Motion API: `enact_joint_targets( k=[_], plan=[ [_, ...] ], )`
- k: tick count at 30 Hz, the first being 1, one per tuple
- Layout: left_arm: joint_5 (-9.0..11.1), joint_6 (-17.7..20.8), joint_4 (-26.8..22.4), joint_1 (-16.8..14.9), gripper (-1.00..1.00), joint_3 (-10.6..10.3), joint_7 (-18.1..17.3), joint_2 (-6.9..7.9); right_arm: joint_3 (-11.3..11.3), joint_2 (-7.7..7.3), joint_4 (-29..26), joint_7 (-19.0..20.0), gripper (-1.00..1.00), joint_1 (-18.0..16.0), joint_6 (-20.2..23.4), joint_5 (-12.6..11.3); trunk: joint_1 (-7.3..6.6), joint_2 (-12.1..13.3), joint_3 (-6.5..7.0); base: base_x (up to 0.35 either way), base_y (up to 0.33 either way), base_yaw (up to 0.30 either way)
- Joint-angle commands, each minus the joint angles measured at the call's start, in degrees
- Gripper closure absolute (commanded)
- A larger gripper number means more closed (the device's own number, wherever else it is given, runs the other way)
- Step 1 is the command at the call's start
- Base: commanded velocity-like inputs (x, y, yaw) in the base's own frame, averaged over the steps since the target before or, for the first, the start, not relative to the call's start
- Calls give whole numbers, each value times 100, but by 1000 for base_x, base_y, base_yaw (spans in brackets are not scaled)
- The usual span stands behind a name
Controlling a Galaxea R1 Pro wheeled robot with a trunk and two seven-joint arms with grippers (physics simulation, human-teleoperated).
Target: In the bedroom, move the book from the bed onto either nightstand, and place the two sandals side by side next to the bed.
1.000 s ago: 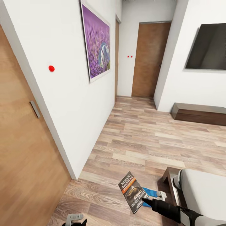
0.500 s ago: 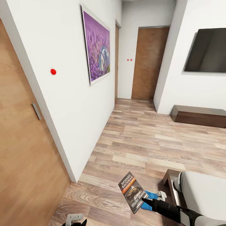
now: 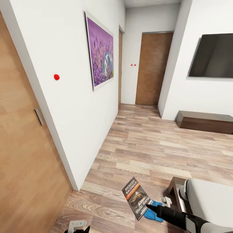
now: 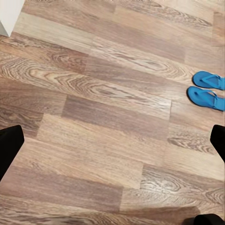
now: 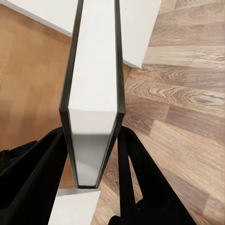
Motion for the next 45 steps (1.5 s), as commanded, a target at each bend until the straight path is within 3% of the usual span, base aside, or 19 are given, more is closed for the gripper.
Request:
enact_joint_targets(
  k=[1,37,45],
  plan=[
    [-32,-16,7,-5,-100,48,-25,0,46,2,19,28,100,-10,13,-61,2,-9,0,0,0,0],
    [-32,-16,7,-5,-100,48,-25,-1,46,2,16,28,100,-10,13,-61,2,-9,59,0,0,0],
    [-32,-14,7,-5,-100,48,-25,-1,46,2,16,28,100,-10,13,-60,2,-9,59,201,139,0]
  ],
)
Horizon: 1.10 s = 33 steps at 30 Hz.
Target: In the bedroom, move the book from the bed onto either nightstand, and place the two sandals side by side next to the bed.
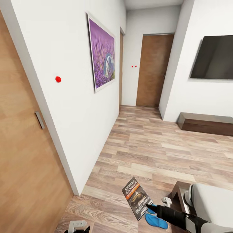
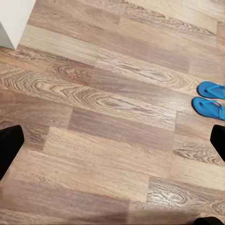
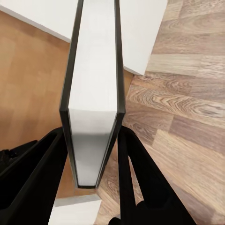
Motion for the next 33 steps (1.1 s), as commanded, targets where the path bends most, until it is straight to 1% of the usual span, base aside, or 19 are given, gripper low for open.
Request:
enact_joint_targets(
  k=[1,7,12,22,33],
  plan=[
    [-32,-16,7,-5,-100,49,-26,1,36,2,19,30,100,-11,12,-62,5,-9,-10,265,161,0],
    [-32,-17,7,-5,-100,49,-26,1,36,2,19,30,100,-11,12,-62,5,-9,-10,270,151,0],
    [-32,-17,7,-4,-100,49,-26,1,36,2,19,30,100,-11,12,-62,5,-9,-10,253,49,0],
    [-32,-17,7,-5,-100,49,-26,1,36,2,19,30,100,-11,12,-54,5,-9,-10,34,2,-9],
    [-32,-17,7,-5,-100,49,-26,1,39,2,19,30,100,-11,12,-53,5,-9,-10,0,0,-232]
  ],
)
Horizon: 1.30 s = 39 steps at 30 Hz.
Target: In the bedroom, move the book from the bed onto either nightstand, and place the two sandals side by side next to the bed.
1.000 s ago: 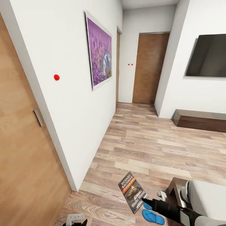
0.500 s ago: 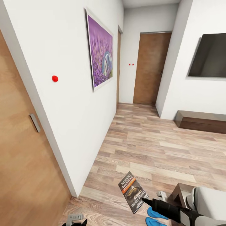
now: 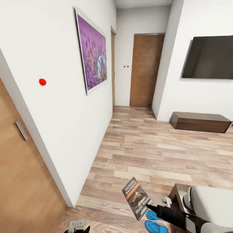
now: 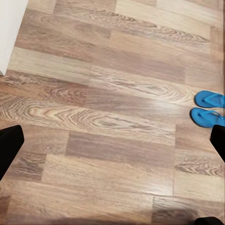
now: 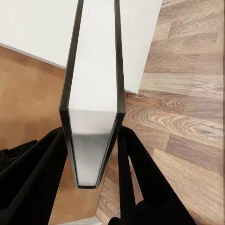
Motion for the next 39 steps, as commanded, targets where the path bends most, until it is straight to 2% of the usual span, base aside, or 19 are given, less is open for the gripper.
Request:
enact_joint_targets(
  k=[1,9,21,26,39],
  plan=[
    [-32,-16,5,-4,-100,48,-24,2,39,2,19,27,100,-11,13,-61,2,-9,-10,0,0,-174],
    [-32,-16,5,-4,-100,48,-24,2,38,2,19,27,100,-11,13,-61,2,-9,-10,16,0,-37],
    [-32,-16,5,-4,-100,48,-24,2,39,2,19,29,100,-11,13,-61,2,-9,-10,288,0,-1],
    [-32,-16,4,-4,-100,48,-24,2,37,2,19,28,100,-11,13,-61,2,-9,-10,94,7,0],
    [-32,-14,5,-4,-100,48,-24,2,37,2,19,27,100,-11,13,-61,2,-9,-10,159,186,0]
  ],
)
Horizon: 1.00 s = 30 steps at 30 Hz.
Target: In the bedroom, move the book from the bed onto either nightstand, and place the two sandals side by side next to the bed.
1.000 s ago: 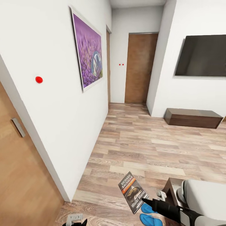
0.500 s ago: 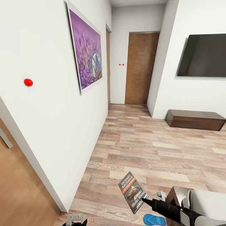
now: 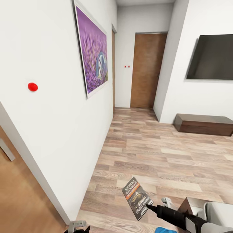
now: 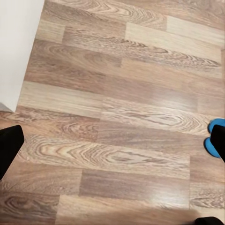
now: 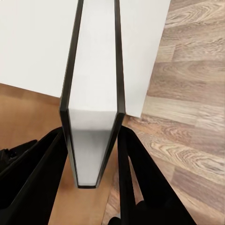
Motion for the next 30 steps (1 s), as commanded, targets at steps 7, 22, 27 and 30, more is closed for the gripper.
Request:
enact_joint_targets(
  k=[7,22,27,30],
  plan=[
    [-32,-12,7,-4,-100,48,-26,1,33,2,18,30,100,-11,12,-62,4,-9,-10,53,29,-47],
    [-32,-16,7,-4,-100,48,-26,1,32,2,18,30,100,-11,12,-62,4,-9,-10,1,1,-150],
    [-32,-10,7,-4,-100,48,-24,1,35,6,18,30,100,-11,12,-62,4,-9,-10,114,72,-4],
    [-32,-12,7,-4,-100,49,-26,1,34,4,18,33,100,-11,12,-62,4,-9,-10,252,156,0]
  ],
)
